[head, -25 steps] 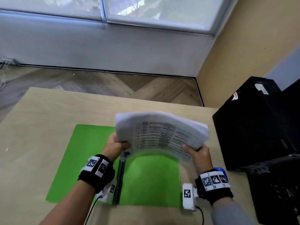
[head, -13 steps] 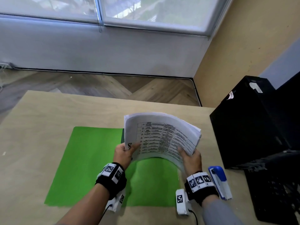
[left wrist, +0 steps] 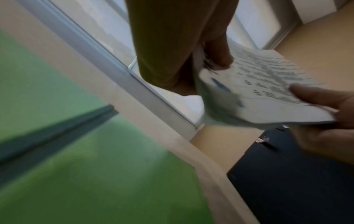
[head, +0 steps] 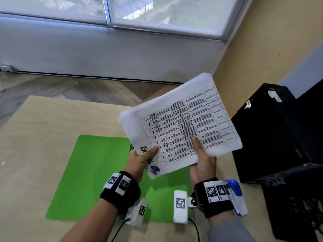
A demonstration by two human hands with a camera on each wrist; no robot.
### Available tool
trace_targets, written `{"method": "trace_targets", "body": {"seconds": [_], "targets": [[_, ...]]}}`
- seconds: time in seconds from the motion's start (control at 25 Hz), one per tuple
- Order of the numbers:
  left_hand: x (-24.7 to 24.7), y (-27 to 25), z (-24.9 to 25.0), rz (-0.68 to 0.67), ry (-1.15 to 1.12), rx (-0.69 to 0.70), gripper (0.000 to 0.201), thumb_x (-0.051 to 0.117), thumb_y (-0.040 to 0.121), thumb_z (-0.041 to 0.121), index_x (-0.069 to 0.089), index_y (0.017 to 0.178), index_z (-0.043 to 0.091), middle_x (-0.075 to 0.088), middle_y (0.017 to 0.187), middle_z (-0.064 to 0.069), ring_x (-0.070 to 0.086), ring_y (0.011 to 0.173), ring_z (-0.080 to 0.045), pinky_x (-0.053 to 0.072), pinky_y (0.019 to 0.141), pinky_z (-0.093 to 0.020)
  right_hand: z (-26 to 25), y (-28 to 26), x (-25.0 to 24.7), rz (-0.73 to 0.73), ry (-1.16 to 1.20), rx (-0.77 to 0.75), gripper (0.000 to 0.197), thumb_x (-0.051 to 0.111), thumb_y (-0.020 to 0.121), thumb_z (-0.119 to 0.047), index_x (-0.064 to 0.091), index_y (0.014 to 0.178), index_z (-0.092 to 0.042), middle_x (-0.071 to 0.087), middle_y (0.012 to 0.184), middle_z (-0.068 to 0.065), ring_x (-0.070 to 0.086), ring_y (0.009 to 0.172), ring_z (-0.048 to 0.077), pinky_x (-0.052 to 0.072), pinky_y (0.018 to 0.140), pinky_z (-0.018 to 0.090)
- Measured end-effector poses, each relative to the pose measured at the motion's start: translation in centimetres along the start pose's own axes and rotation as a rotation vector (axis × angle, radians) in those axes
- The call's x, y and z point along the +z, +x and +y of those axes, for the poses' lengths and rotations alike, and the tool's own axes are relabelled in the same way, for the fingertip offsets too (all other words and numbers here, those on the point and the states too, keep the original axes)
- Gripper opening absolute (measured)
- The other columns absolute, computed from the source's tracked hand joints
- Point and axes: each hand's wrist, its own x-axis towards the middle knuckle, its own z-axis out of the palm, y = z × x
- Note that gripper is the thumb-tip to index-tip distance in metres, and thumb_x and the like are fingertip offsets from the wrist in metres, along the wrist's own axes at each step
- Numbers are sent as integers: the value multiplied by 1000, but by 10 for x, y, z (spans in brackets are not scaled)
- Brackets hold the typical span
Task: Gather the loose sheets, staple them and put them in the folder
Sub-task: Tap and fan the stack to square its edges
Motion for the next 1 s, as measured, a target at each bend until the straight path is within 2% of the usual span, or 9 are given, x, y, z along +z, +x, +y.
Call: {"method": "trace_targets", "body": {"seconds": [0.12,0.2,0.32,0.48,0.56,0.72,0.8,0.88,1.0], "targets": [[-19,18,39,78,66,122,38,83,64,6,71,100,0,77,91,-12,72,80,-29,60,72,-35,-34,0,5,-50,-205,-197,46,73,83,1,61,118,-27,71,107,-28,64,105,-9,52,91,16],[-31,33,72,-11,243,183,43,86,62,6,71,102,5,77,83,-6,70,73,-21,58,67,-27,-49,1,3,-104,-299,-253,43,69,83,8,62,102,-30,72,91,-34,65,92,-15,49,78,5],[-14,33,88,-195,480,167,34,83,66,1,73,97,8,77,89,-7,73,80,-19,59,72,-26,-39,8,2,-152,-538,-290,35,74,80,3,67,87,-30,73,78,-30,67,81,-13,51,73,6],[4,27,43,41,222,210,31,84,61,-5,74,90,4,77,89,-9,74,79,-22,61,70,-33,-7,0,3,-128,-612,-287,26,75,82,-3,69,87,-28,75,78,-15,71,81,-4,57,72,14],[2,28,12,154,168,168,28,83,61,-7,75,83,8,78,78,-2,73,69,-15,59,62,-27,20,5,-10,-61,-671,-173,21,78,81,-10,65,91,-23,73,86,-7,72,85,5,59,76,22],[-6,27,-30,264,221,118,28,85,62,-3,73,75,18,74,66,15,67,62,-5,56,61,-21,56,11,-31,29,-763,113,44,81,74,-41,59,99,-13,68,96,10,67,88,30,58,85,50],[-8,29,-33,285,193,128,27,85,63,-2,73,78,17,75,71,12,70,66,-8,58,64,-23,54,16,-30,79,-729,98,23,78,82,-25,56,83,-16,65,83,3,63,74,20,57,81,41],[-6,28,-33,275,193,142,29,85,65,-1,72,83,18,76,74,12,72,69,-7,59,67,-22,54,18,-32,33,-774,122,24,76,84,-13,54,75,-19,63,75,-3,62,67,16,55,71,38],[-2,25,-35,251,178,106,32,82,67,-5,68,88,16,75,72,13,72,69,-2,55,61,-14,64,19,-40,-6,-905,188,18,79,78,-12,62,75,-17,71,78,1,72,82,33,61,73,46]]}}
